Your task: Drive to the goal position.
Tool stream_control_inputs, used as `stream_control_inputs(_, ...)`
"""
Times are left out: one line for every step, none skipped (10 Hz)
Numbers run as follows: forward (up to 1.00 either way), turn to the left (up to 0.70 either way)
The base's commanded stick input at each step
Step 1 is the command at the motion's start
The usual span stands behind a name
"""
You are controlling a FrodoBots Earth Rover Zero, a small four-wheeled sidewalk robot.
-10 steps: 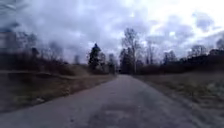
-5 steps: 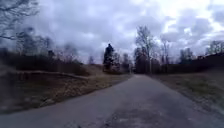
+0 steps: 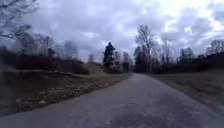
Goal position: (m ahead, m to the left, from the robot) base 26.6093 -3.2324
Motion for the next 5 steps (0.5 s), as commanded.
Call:
stream_control_inputs(0.50,0.00)
stream_control_inputs(0.50,0.00)
stream_control_inputs(0.50,-0.07)
stream_control_inputs(0.50,-0.50)
stream_control_inputs(0.50,-0.50)
